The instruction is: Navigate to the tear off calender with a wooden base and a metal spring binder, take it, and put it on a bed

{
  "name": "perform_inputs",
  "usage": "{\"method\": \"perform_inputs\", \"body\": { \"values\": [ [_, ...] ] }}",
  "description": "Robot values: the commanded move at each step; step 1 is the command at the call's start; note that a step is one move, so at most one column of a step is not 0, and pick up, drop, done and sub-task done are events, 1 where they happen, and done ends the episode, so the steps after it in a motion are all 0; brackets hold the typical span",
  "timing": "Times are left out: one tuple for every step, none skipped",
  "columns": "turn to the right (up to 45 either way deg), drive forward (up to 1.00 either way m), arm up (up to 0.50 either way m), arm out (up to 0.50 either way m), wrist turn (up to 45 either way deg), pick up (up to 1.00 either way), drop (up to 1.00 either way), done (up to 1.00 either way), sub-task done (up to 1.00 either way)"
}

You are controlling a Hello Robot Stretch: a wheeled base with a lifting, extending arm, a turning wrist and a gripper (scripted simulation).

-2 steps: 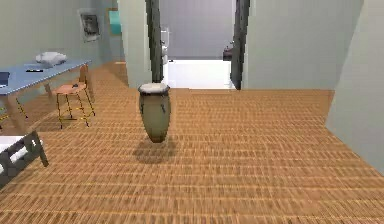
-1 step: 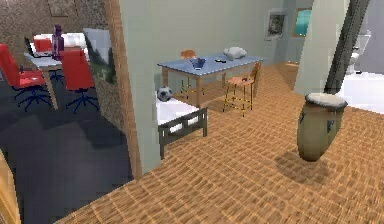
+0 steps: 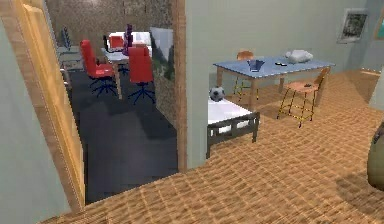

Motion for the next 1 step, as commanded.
{"method": "perform_inputs", "body": {
  "values": [
    [0.0,0.15,0.00,0.00,0.0,0.00,0.00,0.00,0.00]
  ]
}}
